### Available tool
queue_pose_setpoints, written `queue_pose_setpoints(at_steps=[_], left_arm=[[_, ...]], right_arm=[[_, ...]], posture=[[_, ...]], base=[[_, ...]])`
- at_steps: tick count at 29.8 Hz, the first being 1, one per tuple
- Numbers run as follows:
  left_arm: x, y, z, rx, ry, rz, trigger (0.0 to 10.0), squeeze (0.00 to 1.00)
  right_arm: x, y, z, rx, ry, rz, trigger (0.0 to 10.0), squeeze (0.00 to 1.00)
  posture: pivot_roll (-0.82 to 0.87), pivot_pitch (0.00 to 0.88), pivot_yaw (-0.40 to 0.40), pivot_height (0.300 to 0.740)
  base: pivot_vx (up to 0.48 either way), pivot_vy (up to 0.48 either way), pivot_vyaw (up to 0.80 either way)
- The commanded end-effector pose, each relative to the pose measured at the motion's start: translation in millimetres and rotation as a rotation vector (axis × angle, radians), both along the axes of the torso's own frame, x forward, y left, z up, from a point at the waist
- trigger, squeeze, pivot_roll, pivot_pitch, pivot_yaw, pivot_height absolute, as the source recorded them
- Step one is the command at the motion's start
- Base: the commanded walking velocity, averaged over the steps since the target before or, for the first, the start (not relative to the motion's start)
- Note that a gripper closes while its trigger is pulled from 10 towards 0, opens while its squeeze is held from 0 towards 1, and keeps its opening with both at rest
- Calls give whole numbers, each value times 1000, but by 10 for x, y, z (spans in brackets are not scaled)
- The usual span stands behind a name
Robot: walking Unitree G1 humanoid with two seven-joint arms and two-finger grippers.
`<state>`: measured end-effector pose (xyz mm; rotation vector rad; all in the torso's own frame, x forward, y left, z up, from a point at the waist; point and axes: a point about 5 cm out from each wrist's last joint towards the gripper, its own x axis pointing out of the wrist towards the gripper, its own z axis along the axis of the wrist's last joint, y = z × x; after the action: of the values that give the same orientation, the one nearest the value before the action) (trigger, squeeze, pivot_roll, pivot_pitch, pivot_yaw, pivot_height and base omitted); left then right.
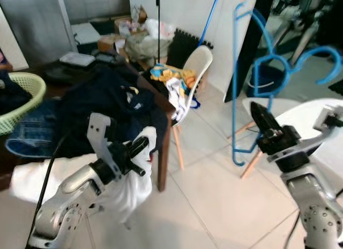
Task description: Hang hanger
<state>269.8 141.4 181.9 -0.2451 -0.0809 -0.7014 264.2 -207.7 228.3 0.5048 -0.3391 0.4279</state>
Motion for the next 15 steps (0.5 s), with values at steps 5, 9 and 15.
queue_pose_setpoints(at_steps=[5,9,15], left_arm=[[-23,-36,48,-3,-17,-5,10000,0],[-22,-35,16,-1,-6,-3,10000,0],[123,93,-282,96,75,105,10000,0]], right_arm=[[-16,0,-14,-14,2,4,10000,0],[-1,8,-48,-37,22,-1,10000,0],[133,-152,-451,-152,250,-155,10000,0]], posture=[[52,61,-19,740],[52,58,-20,740],[43,48,-24,740]], base=[[0,-480,0],[0,-480,0],[0,-180,-675]])
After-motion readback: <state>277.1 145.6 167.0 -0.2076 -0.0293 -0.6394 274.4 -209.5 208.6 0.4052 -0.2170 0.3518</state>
